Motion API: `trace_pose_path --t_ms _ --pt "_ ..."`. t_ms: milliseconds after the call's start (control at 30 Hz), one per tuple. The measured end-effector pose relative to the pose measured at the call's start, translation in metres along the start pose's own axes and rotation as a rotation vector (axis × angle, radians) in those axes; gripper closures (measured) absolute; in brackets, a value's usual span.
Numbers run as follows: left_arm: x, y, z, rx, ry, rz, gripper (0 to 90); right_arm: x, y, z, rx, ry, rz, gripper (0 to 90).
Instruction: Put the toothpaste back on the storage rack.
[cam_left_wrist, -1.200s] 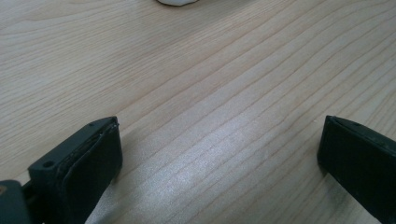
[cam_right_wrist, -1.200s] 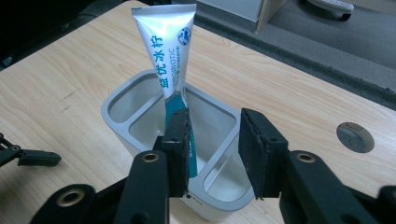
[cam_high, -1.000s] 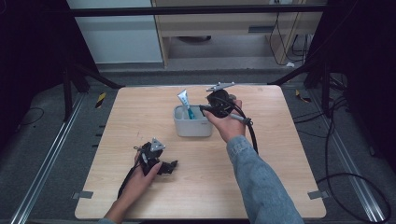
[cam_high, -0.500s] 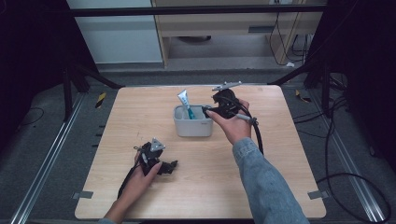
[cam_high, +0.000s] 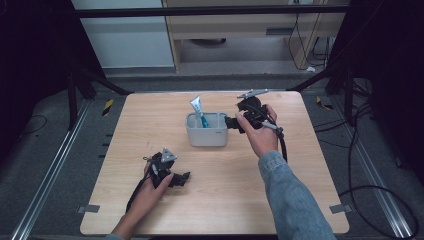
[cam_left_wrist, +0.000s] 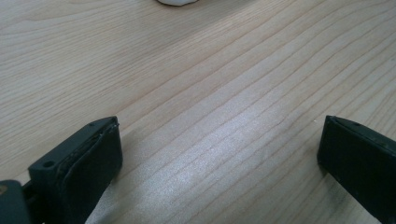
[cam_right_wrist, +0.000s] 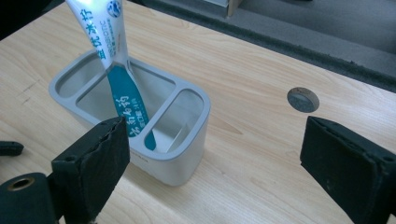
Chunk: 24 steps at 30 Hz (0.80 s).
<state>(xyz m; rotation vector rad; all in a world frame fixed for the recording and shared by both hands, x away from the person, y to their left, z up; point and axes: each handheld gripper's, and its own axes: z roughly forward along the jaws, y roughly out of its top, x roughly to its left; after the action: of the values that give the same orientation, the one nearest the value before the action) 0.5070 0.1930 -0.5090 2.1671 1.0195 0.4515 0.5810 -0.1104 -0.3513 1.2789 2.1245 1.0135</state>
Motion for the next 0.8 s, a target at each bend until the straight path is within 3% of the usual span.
trace_pose_path --t_ms 133,300,567,800 --pt "0.0 0.0 0.0 0.0 -0.001 -0.001 0.0 -0.003 -0.002 -0.002 0.004 0.004 0.008 8.0" --pt "0.0 0.0 0.0 0.0 -0.001 -0.003 0.0 -0.009 -0.013 -0.003 -0.033 -0.006 -0.014 7.9" --pt "0.0 0.0 0.0 0.004 -0.001 0.002 0.0 -0.024 -0.028 -0.003 -0.056 -0.065 -0.044 7.6" --pt "0.0 0.0 0.0 0.003 -0.001 0.001 0.0 -0.036 -0.045 -0.004 -0.035 -0.092 -0.041 7.7"
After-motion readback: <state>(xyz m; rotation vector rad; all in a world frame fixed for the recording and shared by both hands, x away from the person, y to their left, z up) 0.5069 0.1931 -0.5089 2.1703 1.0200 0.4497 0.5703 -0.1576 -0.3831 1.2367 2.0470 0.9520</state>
